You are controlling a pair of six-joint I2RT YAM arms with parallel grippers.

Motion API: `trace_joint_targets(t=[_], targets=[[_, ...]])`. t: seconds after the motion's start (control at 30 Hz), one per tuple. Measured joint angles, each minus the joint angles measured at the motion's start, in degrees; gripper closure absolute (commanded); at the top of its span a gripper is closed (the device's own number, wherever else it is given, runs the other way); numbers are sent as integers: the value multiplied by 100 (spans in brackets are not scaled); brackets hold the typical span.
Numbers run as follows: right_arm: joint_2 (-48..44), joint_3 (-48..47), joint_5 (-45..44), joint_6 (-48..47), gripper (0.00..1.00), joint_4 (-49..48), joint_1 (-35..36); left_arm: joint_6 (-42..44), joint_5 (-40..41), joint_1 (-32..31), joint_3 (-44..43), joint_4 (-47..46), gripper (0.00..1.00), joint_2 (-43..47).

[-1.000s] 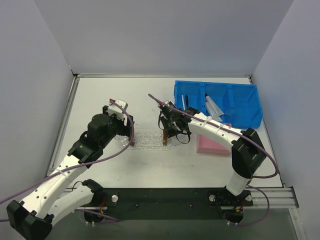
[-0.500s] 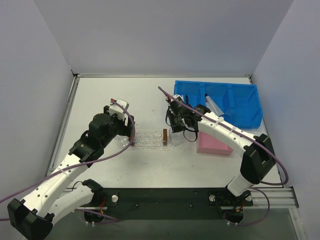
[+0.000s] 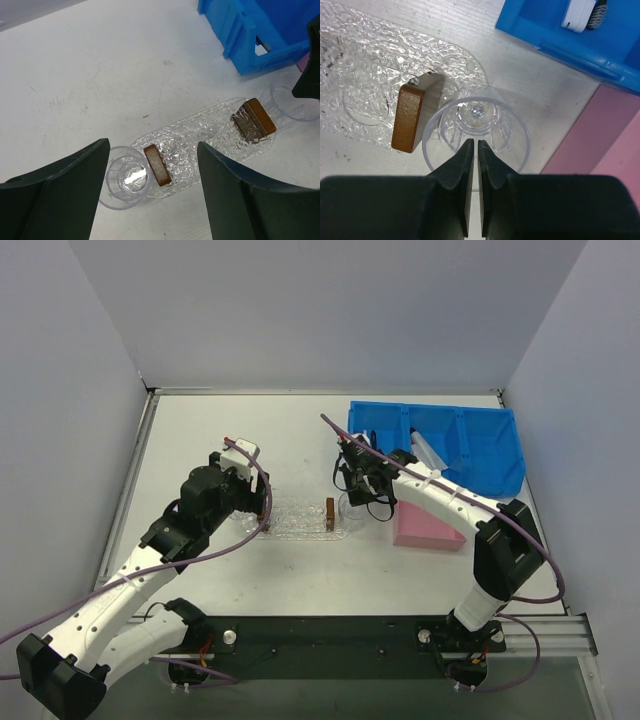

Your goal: Prepare toiletry sets of a toothbrush and toothpaste on the tray

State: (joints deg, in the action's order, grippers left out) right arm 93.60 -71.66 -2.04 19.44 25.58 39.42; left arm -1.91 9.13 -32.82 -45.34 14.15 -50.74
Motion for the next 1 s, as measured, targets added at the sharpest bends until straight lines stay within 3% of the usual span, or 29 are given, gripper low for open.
trace_joint_targets(t=[1.0], targets=[[562,0,428,179,99,-396,166,-2,-44,2,0,44,19,-85]])
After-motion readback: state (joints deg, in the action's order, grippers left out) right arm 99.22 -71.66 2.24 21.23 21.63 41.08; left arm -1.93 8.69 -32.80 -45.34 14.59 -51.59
